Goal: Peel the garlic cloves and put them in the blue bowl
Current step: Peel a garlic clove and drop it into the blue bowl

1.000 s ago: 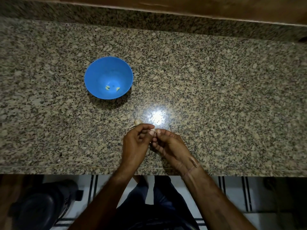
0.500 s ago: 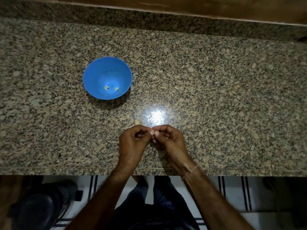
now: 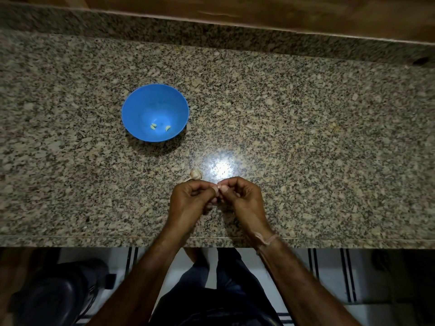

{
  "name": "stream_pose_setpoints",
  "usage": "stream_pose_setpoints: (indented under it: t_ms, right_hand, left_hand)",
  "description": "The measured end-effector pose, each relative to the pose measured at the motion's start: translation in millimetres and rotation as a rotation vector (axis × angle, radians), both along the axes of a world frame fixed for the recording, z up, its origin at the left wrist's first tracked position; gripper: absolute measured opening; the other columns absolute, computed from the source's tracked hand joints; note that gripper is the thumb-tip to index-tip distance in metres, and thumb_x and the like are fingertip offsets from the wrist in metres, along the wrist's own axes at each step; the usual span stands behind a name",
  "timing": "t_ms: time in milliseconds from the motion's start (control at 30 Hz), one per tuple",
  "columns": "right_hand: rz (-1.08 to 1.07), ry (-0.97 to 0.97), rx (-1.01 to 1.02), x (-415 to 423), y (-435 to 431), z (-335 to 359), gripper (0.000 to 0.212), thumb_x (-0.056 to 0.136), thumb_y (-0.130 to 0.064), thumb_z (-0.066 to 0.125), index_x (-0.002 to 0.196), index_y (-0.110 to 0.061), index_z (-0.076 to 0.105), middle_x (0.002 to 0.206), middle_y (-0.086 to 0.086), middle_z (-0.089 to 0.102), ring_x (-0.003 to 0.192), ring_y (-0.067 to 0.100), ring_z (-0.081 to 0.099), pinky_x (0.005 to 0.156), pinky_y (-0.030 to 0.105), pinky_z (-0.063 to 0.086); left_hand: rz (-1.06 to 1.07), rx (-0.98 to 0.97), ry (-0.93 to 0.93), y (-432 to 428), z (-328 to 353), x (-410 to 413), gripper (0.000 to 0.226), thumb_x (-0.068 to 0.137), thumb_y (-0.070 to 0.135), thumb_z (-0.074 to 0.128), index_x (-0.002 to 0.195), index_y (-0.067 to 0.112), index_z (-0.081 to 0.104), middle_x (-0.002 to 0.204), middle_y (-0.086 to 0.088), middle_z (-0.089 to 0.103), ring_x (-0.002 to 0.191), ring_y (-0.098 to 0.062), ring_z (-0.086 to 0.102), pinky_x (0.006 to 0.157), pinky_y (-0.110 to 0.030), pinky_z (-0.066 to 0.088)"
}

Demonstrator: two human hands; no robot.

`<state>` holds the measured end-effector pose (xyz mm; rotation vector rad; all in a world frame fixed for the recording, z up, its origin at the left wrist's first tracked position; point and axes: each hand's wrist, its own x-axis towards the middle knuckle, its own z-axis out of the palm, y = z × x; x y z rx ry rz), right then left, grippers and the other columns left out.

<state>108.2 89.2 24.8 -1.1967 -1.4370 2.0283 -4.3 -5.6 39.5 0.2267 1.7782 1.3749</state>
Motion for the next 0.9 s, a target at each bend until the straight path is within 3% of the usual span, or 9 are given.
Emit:
stream_pose_setpoints:
  t_ms: [267, 400, 567, 700, 767, 900]
  right_hand:
    - [-0.007, -0.049, 0.116, -3, -9, -1, 0.007, 0.097, -0.002, 0.07, 0.095, -0.005, 0.076, 0.09, 0.017, 0.077, 0.084, 0.029, 0.073, 0.083, 0.051, 0.062]
    - [0.008, -0.052, 0.17, -3, -12, -2, 0.006, 0.097, -0.004, 0.07, 0.098, -0.004, 0.076, 0.091, 0.014, 0.078, 0.091, 0.038, 0.075, 0.087, 0.05, 0.063]
    - [0.062, -0.071, 0.235, 1, -8, -6, 0.003, 0.095, -0.006, 0.073, 0.095, -0.008, 0.076, 0.091, 0.009, 0.078, 0.091, 0.032, 0.075, 0.085, 0.05, 0.064]
    - [-0.027, 0.019, -0.098, -2, -2, -9, 0.009, 0.099, -0.009, 0.069, 0.098, -0.002, 0.073, 0.094, 0.026, 0.072, 0.083, 0.031, 0.069, 0.081, 0.045, 0.059]
    - [-0.081, 0.052, -0.28, -5, 2, -10, 0.008, 0.099, -0.009, 0.068, 0.099, -0.003, 0.074, 0.088, 0.022, 0.068, 0.075, 0.025, 0.063, 0.078, 0.041, 0.055]
    - [-0.089, 0.024, -0.407, -5, 17, -17, 0.011, 0.102, -0.009, 0.065, 0.097, -0.006, 0.075, 0.082, 0.013, 0.07, 0.072, 0.02, 0.063, 0.086, 0.043, 0.055]
  left_hand:
    - [0.067, -0.028, -0.086, -1, 0, 3, 0.015, 0.09, 0.004, 0.069, 0.08, 0.006, 0.079, 0.067, -0.015, 0.068, 0.06, -0.021, 0.055, 0.065, -0.037, 0.045]
    - [0.108, -0.045, -0.05, 0, -3, 6, 0.015, 0.089, 0.007, 0.071, 0.077, 0.008, 0.078, 0.06, -0.007, 0.065, 0.053, -0.016, 0.052, 0.062, -0.036, 0.044]
    - [0.098, -0.047, 0.017, 2, -6, 9, 0.012, 0.088, 0.013, 0.076, 0.075, 0.014, 0.078, 0.062, -0.004, 0.068, 0.057, -0.015, 0.057, 0.06, -0.032, 0.046]
    - [0.051, -0.115, 0.13, 9, -10, 15, 0.014, 0.087, 0.017, 0.076, 0.074, 0.019, 0.078, 0.068, 0.002, 0.074, 0.062, -0.008, 0.066, 0.063, -0.029, 0.051]
    - [0.049, -0.157, 0.179, 14, -9, 18, 0.014, 0.088, 0.02, 0.075, 0.075, 0.02, 0.078, 0.07, 0.005, 0.075, 0.065, -0.009, 0.07, 0.065, -0.032, 0.057]
    - [0.028, -0.221, 0.263, 24, -7, 20, 0.01, 0.086, 0.019, 0.076, 0.077, 0.021, 0.078, 0.069, 0.009, 0.075, 0.067, -0.006, 0.072, 0.068, -0.029, 0.06]
